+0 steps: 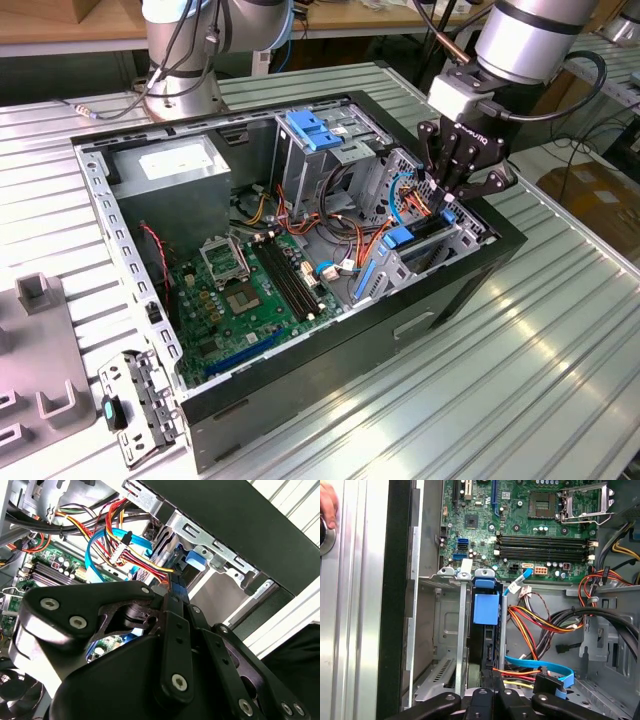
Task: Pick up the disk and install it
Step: 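Insert the second disk wire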
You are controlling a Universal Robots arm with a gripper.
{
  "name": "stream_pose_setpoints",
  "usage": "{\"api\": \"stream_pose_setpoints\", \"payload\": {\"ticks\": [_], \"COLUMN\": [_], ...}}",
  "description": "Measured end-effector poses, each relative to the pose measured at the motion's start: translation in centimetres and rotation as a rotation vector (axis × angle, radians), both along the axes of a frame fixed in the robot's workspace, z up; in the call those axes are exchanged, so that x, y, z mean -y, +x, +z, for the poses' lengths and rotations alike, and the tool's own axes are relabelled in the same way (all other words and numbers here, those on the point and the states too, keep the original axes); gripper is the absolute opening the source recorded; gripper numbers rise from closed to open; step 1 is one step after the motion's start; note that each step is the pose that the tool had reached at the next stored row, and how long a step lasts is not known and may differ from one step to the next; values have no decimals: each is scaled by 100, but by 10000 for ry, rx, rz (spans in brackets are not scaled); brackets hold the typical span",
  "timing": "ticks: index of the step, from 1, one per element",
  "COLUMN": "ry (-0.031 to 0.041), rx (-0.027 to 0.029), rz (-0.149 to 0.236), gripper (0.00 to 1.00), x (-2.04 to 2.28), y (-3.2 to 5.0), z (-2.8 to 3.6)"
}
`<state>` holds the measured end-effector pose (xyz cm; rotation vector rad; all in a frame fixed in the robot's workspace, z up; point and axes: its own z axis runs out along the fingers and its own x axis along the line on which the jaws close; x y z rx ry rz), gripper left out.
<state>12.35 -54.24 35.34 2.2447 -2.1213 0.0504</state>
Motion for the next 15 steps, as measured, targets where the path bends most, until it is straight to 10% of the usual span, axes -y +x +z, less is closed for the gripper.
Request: {"api": "stream_pose_setpoints", "payload": {"ticks": [15], "ry": [2], "rx": [0], "rz": [0], "gripper": [11], "x": [0], "y": [-130], "z": [0]}}
